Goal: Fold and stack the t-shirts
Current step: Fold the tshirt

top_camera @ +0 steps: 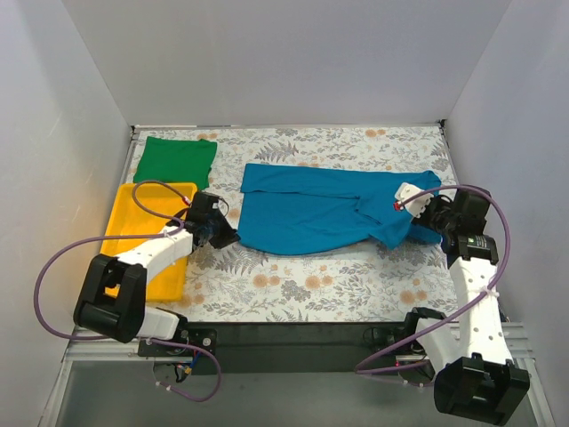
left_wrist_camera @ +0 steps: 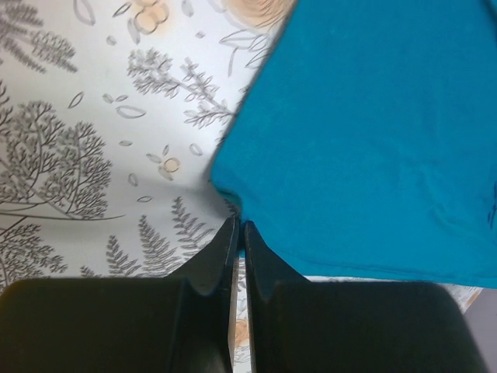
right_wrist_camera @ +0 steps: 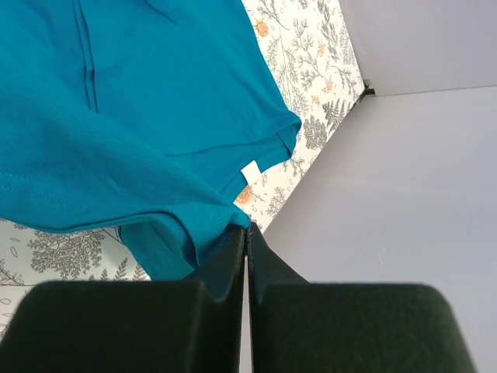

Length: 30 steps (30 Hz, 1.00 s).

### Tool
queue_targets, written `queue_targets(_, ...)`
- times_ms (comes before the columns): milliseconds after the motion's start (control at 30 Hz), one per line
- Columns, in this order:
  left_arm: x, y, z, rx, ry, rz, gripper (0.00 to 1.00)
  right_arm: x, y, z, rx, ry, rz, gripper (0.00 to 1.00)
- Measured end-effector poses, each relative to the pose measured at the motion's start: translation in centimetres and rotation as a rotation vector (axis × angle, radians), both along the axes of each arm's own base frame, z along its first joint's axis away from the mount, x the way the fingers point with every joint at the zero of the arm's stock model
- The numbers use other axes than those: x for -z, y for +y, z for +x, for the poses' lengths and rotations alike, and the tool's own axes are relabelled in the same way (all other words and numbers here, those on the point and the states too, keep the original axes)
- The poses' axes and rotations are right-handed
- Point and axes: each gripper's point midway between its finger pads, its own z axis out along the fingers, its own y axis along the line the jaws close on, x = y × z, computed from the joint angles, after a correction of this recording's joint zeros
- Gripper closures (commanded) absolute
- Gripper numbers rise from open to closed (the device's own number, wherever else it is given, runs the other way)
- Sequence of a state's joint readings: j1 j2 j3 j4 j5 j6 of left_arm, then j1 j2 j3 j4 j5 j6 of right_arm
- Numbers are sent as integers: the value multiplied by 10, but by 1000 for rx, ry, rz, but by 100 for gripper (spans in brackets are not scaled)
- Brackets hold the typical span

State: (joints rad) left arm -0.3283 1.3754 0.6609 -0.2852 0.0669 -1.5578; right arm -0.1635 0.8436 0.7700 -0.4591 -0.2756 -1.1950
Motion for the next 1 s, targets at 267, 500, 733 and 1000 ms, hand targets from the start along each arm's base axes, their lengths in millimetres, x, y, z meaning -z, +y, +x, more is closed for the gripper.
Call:
queue_targets(267, -22, -3, 29, -15, -67, -5, 100, 5, 0, 12, 1, 18, 20, 99)
queue_targets(500, -12, 5, 48, -43, -36, 16, 100, 7, -5, 23, 17, 22, 30, 99)
queue_targets(733, -16, 6, 73, -50, -53, 22, 100, 8, -10, 34, 30, 28, 49, 99)
queue_targets(1000, -27, -1, 104, -29, -97, 27, 100, 23, -10, 42, 34, 73, 71, 99)
